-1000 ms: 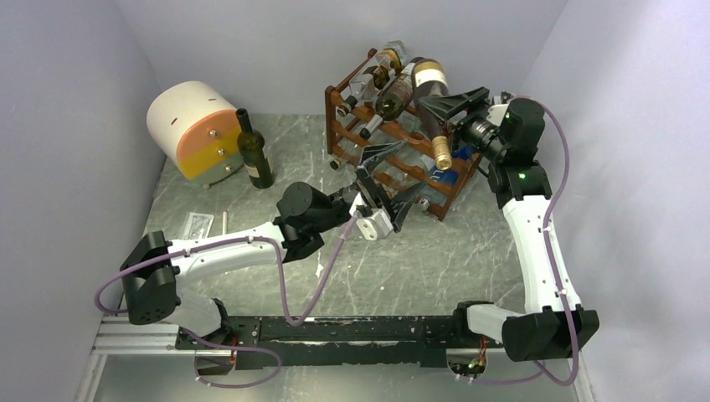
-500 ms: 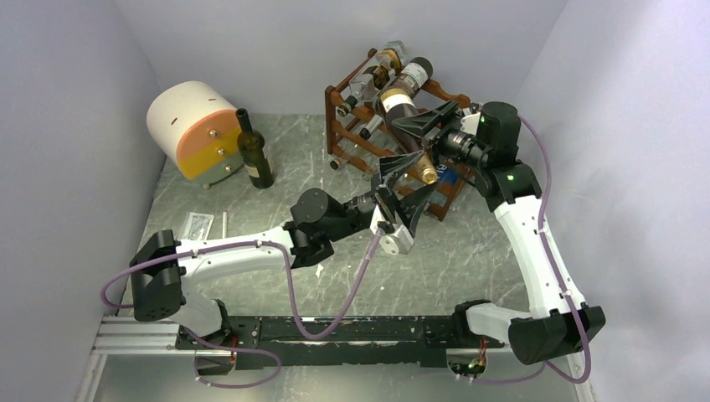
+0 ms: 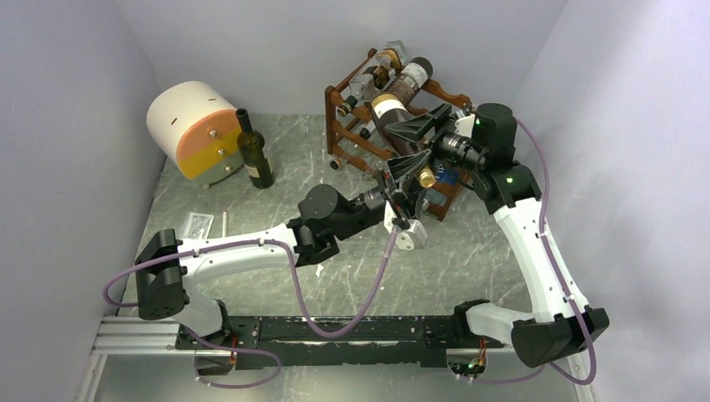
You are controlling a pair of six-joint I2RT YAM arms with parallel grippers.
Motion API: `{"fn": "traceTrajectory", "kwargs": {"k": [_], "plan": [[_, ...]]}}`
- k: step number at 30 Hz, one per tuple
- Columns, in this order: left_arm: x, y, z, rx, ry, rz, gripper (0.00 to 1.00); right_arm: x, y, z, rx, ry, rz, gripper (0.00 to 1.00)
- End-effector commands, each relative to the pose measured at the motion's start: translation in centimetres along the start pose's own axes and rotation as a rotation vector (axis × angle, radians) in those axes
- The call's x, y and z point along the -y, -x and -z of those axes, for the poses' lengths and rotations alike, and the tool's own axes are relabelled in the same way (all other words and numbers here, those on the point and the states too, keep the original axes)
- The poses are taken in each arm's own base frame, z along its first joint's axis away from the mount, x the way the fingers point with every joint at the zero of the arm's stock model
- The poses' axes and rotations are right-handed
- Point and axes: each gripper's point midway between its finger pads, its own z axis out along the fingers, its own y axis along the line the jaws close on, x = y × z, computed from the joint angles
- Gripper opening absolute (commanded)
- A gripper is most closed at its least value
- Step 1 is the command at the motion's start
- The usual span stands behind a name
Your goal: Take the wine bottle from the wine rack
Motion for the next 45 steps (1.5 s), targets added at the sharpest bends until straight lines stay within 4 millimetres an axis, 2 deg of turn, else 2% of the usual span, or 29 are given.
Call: {"fn": "traceTrajectory", "kwargs": {"k": [1, 5, 6, 11, 17, 21, 24, 30, 36, 37, 41, 45], "plan": [[-1.8, 0.2, 0.0, -0.026, 0.049, -0.006, 0.28, -11.5, -3.0, 5.8, 0.017, 0.393, 0.29, 0.0], [-2.4, 0.7, 1.1, -0.059, 0.074, 0.022, 0.08, -10.3, -3.8, 4.4, -0.038, 0.357, 0.279, 0.0], [-2.6, 0.8, 1.5, -0.067, 0.088, 0.037, 0.07, -9.9, -4.0, 4.0, -0.052, 0.345, 0.277, 0.0], [-3.2, 0.1, 3.7, -0.145, 0.134, 0.104, 0.07, -7.6, -4.8, 1.5, -0.119, 0.274, 0.246, 0.24], [-4.3, -1.2, 6.8, -0.234, 0.228, 0.178, 0.07, -4.3, -7.6, -2.8, -0.266, 0.159, 0.197, 0.42], [-4.4, -3.0, 9.4, -0.302, 0.318, 0.223, 0.07, -3.2, -7.9, -4.4, -0.268, 0.106, 0.195, 0.66], [-4.4, -3.9, 11.3, -0.331, 0.373, 0.261, 0.07, -2.3, -7.8, -5.2, -0.268, 0.094, 0.169, 0.98], [-4.9, -5.5, 14.2, -0.382, 0.461, 0.348, 0.07, 0.5, -6.5, -7.1, -0.218, -0.035, 0.126, 1.0], [-5.6, -8.1, 16.2, -0.465, 0.518, 0.472, 0.07, 2.0, -2.5, -8.1, -0.075, -0.197, 0.288, 1.0], [-5.7, -8.5, 16.4, -0.485, 0.517, 0.499, 0.07, 2.2, -1.1, -7.9, -0.038, -0.212, 0.32, 1.0], [-6.7, -10.6, 18.1, -0.552, 0.565, 0.607, 0.07, 1.5, 1.4, -7.3, 0.021, -0.195, 0.565, 1.0], [-9.0, -12.2, 19.9, -0.601, 0.614, 0.703, 0.07, -0.5, 1.6, -4.9, 0.043, -0.128, 0.783, 1.0]]}}
